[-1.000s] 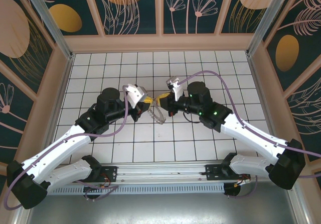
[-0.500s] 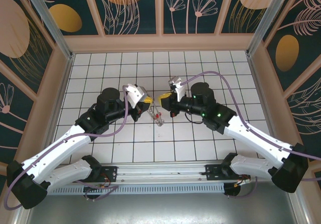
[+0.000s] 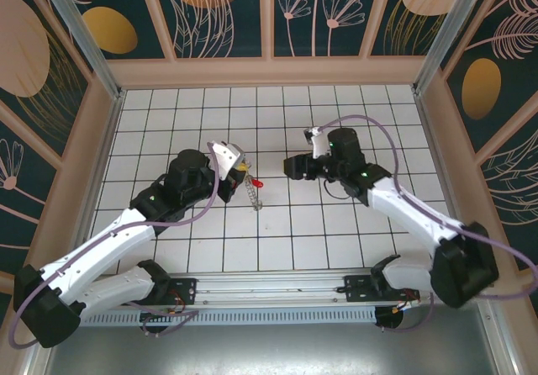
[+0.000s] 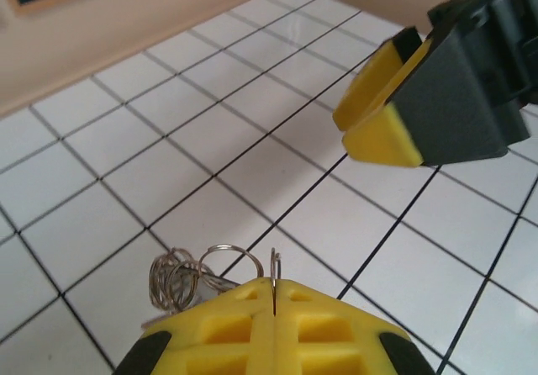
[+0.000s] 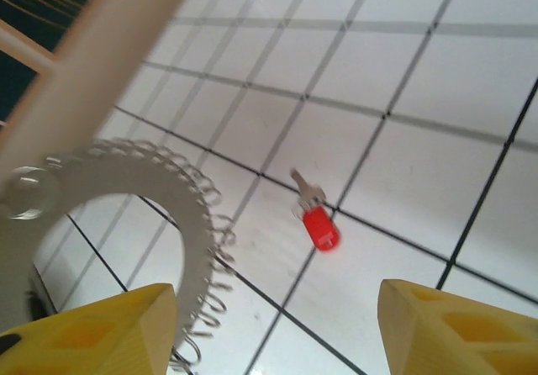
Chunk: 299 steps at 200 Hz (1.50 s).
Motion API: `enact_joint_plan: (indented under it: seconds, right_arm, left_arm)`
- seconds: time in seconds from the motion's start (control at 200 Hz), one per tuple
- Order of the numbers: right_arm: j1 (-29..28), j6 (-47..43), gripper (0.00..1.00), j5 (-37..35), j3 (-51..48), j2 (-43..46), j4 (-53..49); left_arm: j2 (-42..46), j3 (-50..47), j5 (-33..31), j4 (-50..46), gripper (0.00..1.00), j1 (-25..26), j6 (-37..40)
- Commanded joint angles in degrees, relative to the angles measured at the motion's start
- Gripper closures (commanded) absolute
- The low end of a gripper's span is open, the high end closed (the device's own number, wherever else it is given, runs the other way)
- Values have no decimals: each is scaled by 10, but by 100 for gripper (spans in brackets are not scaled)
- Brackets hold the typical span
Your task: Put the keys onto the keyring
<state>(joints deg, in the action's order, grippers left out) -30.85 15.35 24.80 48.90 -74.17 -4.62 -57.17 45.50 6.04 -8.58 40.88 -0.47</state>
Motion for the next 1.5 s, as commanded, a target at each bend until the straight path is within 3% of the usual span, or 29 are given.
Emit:
enact_joint_plan:
  seconds: [0.0, 0.255, 0.581, 0.876, 1.151, 1.491]
  right_arm:
    - [9, -33, 35, 58, 61, -95, -31]
    - [-25, -101, 38, 75, 197, -283, -88]
    - [-124, -128, 49, -58, 330, -412, -181]
    - [-164, -121, 63, -158, 384, -463, -223]
    - [-177, -115, 67, -222, 408, -495, -233]
    - [-185, -111, 66, -247, 441, -513, -234]
  left_arm:
    - [26, -19, -58, -11, 100, 1, -52]
    - [103, -75, -157, -45, 100, 0, -172]
    - [186, -142, -197, -55, 100, 1, -287]
    - [221, -173, -196, -49, 100, 1, -319]
    - [243, -188, -192, -59, 100, 1, -322]
    - [254, -197, -188, -61, 100, 1, -322]
